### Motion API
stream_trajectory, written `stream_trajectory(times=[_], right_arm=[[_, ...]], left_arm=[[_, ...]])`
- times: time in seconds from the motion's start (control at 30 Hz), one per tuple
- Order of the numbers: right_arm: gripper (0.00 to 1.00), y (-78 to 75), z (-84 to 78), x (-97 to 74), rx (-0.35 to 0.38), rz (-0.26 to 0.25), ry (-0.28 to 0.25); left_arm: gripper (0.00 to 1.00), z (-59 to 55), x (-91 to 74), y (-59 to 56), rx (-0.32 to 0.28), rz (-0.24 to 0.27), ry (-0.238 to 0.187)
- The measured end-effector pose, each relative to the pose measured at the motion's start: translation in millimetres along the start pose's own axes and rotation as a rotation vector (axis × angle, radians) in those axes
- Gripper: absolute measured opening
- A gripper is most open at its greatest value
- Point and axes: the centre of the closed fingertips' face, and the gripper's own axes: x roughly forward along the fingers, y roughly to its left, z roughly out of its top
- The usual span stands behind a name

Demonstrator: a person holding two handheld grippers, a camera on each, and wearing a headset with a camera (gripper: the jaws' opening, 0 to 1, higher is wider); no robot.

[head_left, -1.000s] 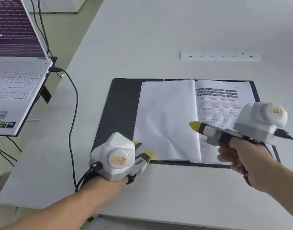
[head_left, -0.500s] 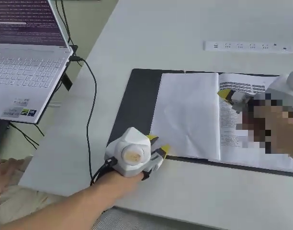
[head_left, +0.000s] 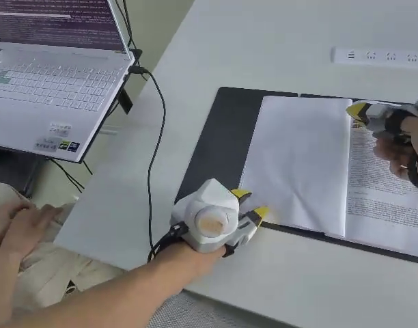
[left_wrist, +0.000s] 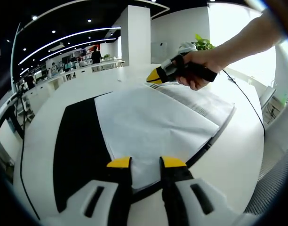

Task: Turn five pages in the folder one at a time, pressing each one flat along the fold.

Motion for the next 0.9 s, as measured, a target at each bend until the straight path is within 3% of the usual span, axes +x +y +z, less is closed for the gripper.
stream_trajectory(times=[0.17, 0.4, 0.8, 0.9], right_arm=[[0.0, -9.1, -2.3, 7.0, 0.029, -0.006, 0.016], [0.0, -9.8, 6.6, 16.7, 0.093, 0.018, -0.015], [0.0, -9.4, 19.9, 27.1, 0.134, 0.014, -0.074], [0.0, -11.5, 25.0, 29.4, 0.181, 0.012, -0.099]], left_arm=[[0.22, 0.0, 0.0, -0.2, 0.0, 0.0, -0.003], [0.22, -0.4, 0.5, -0.5, -0.003, 0.002, -0.003], [0.22, -0.9, 0.3, -0.5, -0.004, 0.002, 0.0], [0.22, -0.8, 0.1, -0.5, -0.004, 0.002, 0.0]])
